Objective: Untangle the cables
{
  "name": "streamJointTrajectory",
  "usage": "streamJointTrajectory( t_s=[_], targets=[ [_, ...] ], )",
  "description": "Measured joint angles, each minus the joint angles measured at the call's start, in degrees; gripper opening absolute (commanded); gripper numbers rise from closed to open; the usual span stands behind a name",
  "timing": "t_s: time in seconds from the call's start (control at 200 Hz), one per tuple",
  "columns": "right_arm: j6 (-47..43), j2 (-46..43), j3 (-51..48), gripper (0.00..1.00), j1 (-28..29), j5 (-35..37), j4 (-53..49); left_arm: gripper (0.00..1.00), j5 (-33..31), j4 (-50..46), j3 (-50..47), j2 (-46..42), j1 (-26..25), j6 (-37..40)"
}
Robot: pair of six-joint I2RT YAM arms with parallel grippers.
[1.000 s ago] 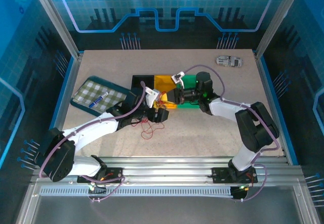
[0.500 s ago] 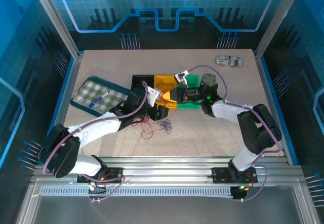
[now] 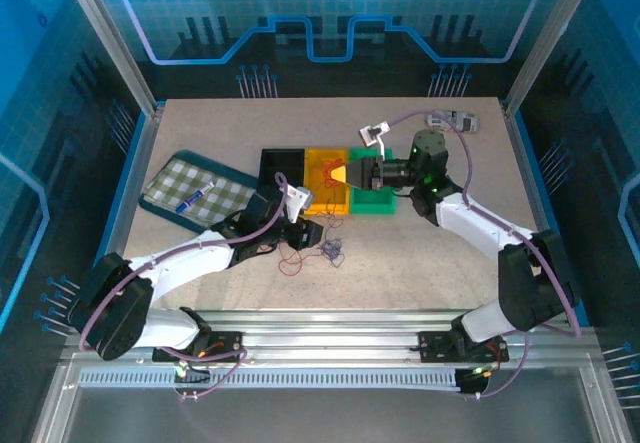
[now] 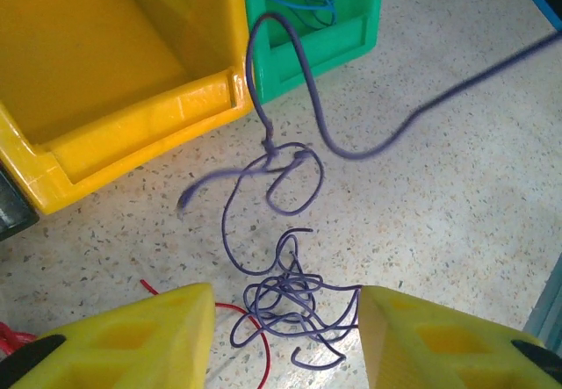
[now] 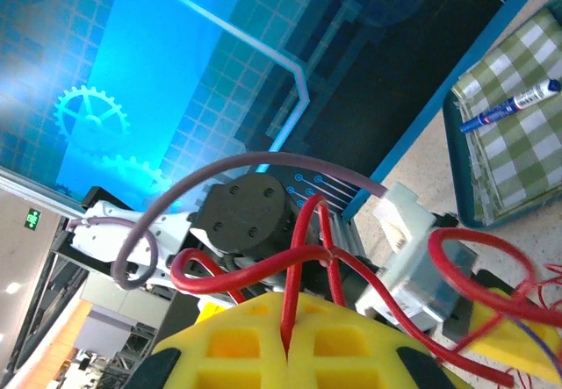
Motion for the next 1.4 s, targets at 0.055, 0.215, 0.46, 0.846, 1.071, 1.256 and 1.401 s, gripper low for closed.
streamJointTrajectory(
  t_s=[0.055, 0.215, 0.46, 0.846, 1.071, 1.256, 1.401],
  targets=[
    [-0.02, 0.0, -0.13, 0.02, 0.0, -0.07, -0.42, 0.5, 0.04, -0.11, 0.0, -0.31, 0.0, 0.02],
    [0.11, -0.02, -0.9, 0.02, 0.0, -0.13, -0.15, 0.63, 0.59, -0.22, 0.02, -0.44, 0.0, 0.24],
    [2.05, -0.13, -3.3, 0.01, 0.13, -0.33, 2.05, 0.7, 1.4, 3.78, 0.09, -0.42, -0.11, -0.31],
    [5.07, -0.11, -3.91, 0.01, 0.55, -0.33, 6.01, 0.54, 2.05, 14.73, 6.78, 11.5, -2.36, -1.51],
    [4.79, -0.85, -3.32, 0.0, 0.5, -0.31, 4.66, 0.03, 1.79, 17.59, 8.09, 14.86, -2.36, -2.82],
    [1.46, -4.17, -2.47, 0.0, -0.83, 0.37, 0.35, 0.0, 0.59, 18.23, 6.71, 13.7, -2.29, -3.23],
    [-4.5, -7.23, -1.57, 0.0, -2.29, 3.72, -7.3, 0.0, 0.7, 12.66, 3.65, 7.89, -1.7, -2.49]
  ],
)
